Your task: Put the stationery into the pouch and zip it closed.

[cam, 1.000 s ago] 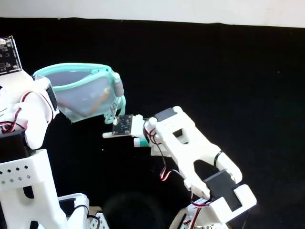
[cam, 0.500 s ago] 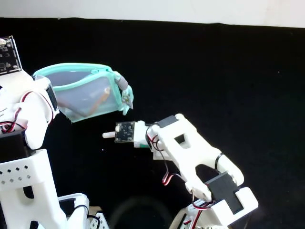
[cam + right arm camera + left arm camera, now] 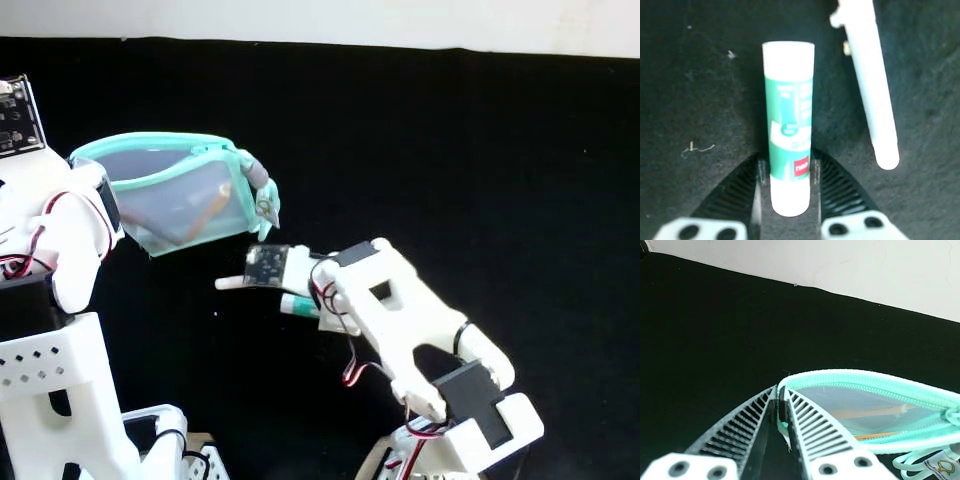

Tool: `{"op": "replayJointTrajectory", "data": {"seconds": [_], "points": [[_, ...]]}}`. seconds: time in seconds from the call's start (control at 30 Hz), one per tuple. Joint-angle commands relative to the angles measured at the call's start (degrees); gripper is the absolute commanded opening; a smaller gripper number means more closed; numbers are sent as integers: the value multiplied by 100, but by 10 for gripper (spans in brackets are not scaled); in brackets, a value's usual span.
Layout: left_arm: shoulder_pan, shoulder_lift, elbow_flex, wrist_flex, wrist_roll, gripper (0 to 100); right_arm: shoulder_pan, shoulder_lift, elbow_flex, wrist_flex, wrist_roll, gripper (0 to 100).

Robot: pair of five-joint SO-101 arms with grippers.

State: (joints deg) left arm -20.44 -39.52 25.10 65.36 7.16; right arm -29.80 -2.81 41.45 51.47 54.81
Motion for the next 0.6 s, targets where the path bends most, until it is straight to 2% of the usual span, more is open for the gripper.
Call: {"op": "replayJointTrajectory", "data": {"seconds": [0.0,0.3,0.57], "points": [[40,382,84,88,-26,6,277,-127,-40,400,-176,8],[40,382,84,88,-26,6,919,-163,-40,470,-862,8],[48,382,84,88,-26,6,1367,-1525,277,479,-1204,8]]}}
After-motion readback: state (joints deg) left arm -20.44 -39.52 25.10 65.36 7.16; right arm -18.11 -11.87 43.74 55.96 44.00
